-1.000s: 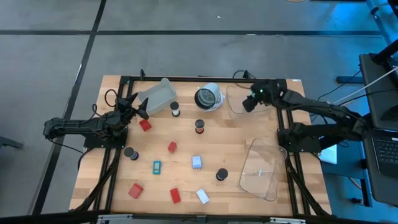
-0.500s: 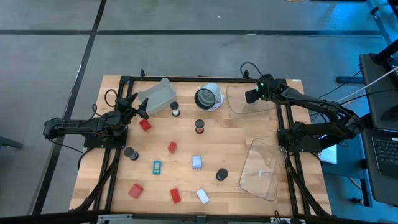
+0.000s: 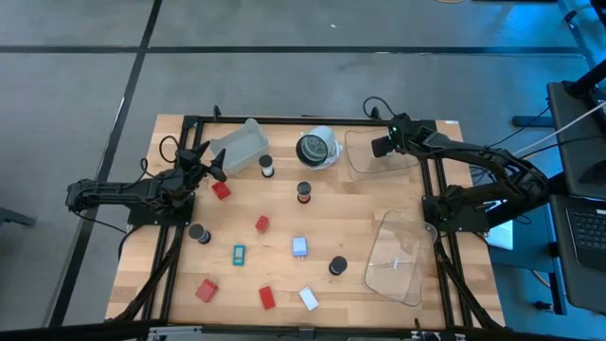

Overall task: Pick & Place Office items
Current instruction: Put the light blue hourglass into the top transparent bin, then put the red hourglass into the top transparent bin

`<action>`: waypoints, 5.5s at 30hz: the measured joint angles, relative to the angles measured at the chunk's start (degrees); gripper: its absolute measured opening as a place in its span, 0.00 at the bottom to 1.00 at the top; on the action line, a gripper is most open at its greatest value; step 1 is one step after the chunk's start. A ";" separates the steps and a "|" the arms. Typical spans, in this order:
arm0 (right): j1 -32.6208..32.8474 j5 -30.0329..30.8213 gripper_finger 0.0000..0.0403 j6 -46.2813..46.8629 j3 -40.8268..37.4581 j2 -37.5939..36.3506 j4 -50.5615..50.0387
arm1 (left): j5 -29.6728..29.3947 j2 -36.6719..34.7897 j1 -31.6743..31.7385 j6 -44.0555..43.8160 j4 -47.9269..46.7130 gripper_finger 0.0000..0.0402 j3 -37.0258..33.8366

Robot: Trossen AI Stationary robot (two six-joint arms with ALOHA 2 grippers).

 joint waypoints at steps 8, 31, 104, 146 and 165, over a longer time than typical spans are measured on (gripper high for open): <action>0.00 -0.47 0.55 -0.20 0.03 0.00 2.54 | 0.00 0.00 0.00 0.00 0.00 0.77 0.00; 9.41 -4.13 0.73 -0.30 15.40 -2.03 -13.29 | -0.02 0.00 0.01 0.00 0.00 0.77 0.00; 48.45 8.66 0.97 -3.80 15.18 23.85 28.18 | 13.99 0.00 0.00 2.43 1.64 0.77 0.00; 45.00 -9.67 0.94 -15.11 15.31 29.13 42.41 | 13.53 0.02 0.02 2.58 1.62 0.77 0.00; 44.00 -9.00 0.94 -14.93 15.29 32.89 47.26 | 13.52 0.02 0.02 3.06 1.62 0.77 0.00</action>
